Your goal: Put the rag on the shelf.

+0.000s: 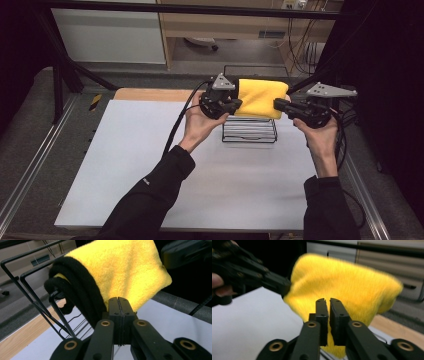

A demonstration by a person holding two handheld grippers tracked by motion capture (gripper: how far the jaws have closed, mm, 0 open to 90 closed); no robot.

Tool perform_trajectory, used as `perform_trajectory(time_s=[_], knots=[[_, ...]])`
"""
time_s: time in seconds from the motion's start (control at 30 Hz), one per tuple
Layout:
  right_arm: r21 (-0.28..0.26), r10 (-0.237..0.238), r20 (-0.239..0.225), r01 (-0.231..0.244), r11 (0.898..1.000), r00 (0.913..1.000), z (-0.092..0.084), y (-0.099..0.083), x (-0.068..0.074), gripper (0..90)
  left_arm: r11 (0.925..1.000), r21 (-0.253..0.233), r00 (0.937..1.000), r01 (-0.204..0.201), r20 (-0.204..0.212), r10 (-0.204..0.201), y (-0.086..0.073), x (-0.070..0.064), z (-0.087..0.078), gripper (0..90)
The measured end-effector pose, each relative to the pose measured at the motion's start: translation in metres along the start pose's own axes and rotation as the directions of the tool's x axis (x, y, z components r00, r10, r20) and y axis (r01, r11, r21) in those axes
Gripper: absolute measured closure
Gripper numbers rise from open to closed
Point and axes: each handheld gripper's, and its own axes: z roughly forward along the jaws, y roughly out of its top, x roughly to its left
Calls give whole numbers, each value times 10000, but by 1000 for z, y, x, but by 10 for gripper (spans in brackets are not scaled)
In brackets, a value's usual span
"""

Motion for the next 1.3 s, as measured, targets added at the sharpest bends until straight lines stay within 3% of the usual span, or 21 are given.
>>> perform_trajectory(time_s=[0.13,0.33,0.63,0.73,0.9,1.1,1.3], knots=[[411,372,133,-378,9984,9992,12,-19,-6,898,10000,-16,9999,-86,-145,86,-6,1,4,899],[88,614,797,-623,9980,9949,18,-32,-14,887,9998,-198,9995,0,-304,-6,-11,3,11,897],[-192,221,854,-206,9996,9961,9,-29,-7,769,9996,-253,9999,152,-19,-152,-11,4,2,813],[-328,262,779,-237,9992,9966,2,-24,-3,692,9995,-295,9999,141,-18,-141,-11,5,-6,750],[-455,255,749,-221,9987,9969,-7,-13,8,489,9997,96,9998,203,-3,-203,-18,6,-19,604],[-293,389,775,-367,9989,9962,-12,-11,22,254,9966,321,9971,764,28,-765,-41,11,-40,416],[-170,453,712,-442,9989,9964,-11,-16,32,124,9942,670,9964,840,-168,-831,-71,16,-62,273]])
